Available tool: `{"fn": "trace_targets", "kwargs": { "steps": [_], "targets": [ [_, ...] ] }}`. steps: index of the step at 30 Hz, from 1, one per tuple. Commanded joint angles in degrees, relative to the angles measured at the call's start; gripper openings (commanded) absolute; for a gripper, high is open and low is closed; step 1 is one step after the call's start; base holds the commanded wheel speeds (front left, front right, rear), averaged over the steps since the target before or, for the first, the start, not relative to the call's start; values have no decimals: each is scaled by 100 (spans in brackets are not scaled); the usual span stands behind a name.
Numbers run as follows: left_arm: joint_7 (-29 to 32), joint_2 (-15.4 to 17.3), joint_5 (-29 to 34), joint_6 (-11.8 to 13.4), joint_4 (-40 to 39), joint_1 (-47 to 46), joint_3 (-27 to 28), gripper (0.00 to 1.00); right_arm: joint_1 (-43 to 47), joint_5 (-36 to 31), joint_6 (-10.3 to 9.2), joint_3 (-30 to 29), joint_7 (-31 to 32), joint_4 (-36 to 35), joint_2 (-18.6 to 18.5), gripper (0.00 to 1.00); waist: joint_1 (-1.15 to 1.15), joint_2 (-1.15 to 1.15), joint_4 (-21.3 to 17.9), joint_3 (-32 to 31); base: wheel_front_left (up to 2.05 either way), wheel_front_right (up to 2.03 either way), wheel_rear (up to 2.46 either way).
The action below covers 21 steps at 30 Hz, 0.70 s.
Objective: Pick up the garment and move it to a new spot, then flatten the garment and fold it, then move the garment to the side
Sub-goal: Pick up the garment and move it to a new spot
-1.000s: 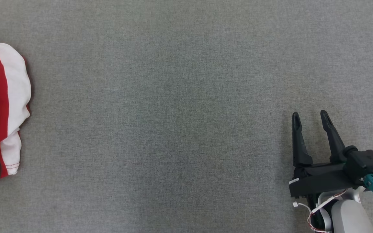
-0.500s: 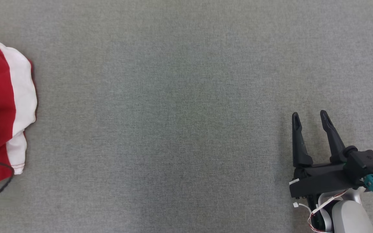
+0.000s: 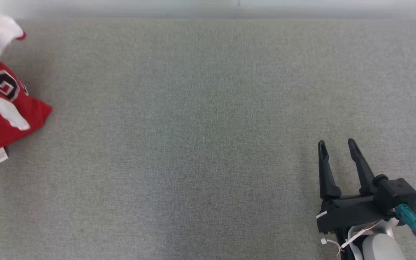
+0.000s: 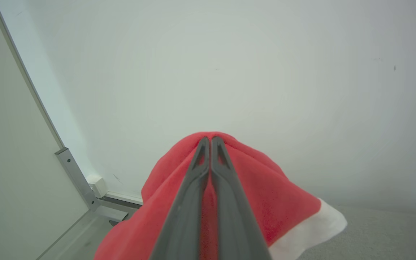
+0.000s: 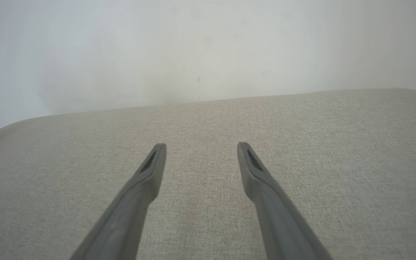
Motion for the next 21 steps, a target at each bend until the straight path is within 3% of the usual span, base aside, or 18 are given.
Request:
{"fn": "trace_targets", "kwargs": {
  "steps": [1,11,21],
  "targets": [
    [-28,34,28,-27,-190,-132,-31,0,66,45,-12,27,-46,37,26,100,1,0,-33,-210,0,0,0],
    [619,-273,-49,-68,-2079,-546,-479,0,95,419,-12,209,-300,513,34,100,1,0,-638,-633,0,0,0],
    [1157,-1040,-200,-62,-3080,-735,-1203,0,94,624,-12,292,-475,855,35,100,1,0,-1358,-809,0,0,0]
  ]
}}
